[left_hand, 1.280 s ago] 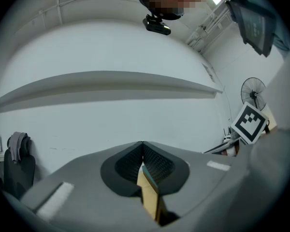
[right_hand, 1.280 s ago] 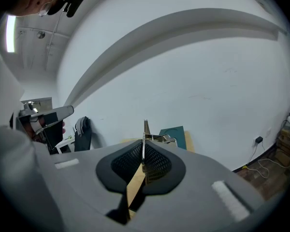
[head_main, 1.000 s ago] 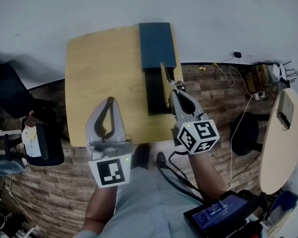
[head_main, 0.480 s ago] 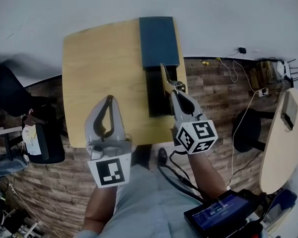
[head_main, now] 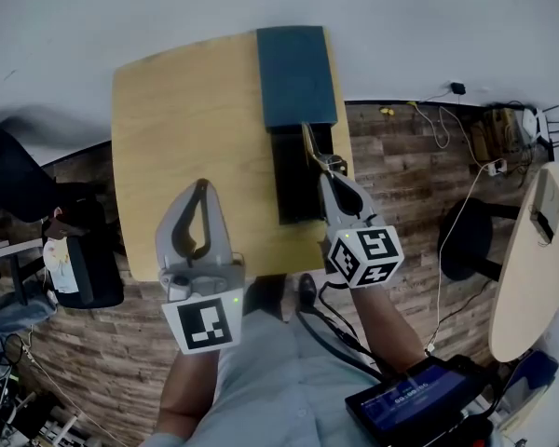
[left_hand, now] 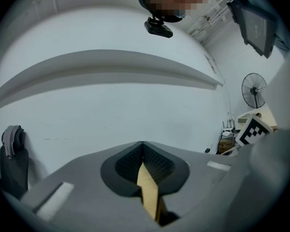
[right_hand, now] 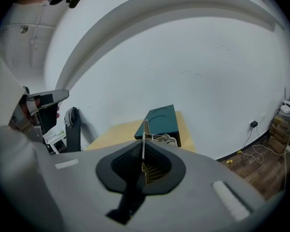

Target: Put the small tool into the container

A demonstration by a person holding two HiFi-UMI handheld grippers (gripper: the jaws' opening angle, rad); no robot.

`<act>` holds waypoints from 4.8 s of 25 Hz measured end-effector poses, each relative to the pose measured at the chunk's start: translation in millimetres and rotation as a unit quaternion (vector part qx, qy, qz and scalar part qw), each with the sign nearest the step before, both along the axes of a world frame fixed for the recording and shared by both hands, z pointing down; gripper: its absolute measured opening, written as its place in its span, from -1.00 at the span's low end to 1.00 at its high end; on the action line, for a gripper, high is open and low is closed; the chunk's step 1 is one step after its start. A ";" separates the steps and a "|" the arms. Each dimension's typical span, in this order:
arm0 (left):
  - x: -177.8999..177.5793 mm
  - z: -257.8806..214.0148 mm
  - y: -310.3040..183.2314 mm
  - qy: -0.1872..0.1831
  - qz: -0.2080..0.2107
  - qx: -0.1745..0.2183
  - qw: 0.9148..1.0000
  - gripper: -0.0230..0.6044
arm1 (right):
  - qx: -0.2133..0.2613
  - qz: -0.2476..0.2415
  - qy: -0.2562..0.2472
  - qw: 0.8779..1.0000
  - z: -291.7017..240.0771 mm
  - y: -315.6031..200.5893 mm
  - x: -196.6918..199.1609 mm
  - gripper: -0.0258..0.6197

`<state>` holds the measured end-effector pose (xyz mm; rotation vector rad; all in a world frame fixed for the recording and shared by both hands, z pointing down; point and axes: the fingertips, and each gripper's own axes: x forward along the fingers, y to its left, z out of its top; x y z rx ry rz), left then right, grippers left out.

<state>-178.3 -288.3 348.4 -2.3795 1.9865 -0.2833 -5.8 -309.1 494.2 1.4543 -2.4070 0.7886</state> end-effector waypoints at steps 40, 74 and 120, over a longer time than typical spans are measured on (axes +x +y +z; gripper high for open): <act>-20.7 13.5 -12.1 -0.001 -0.007 -0.010 1.000 -0.89 | -0.074 0.017 -0.004 0.997 40.8 -7.3 -7.0 -0.90; -54.1 30.1 -34.3 0.000 -0.029 -0.028 0.999 -0.89 | -0.161 0.036 -0.081 0.983 67.6 -42.5 -31.6 -0.90; -50.3 2.5 -11.2 0.004 -0.037 0.000 0.999 -0.89 | -0.156 -0.077 0.071 0.982 33.1 -29.0 -40.0 -0.06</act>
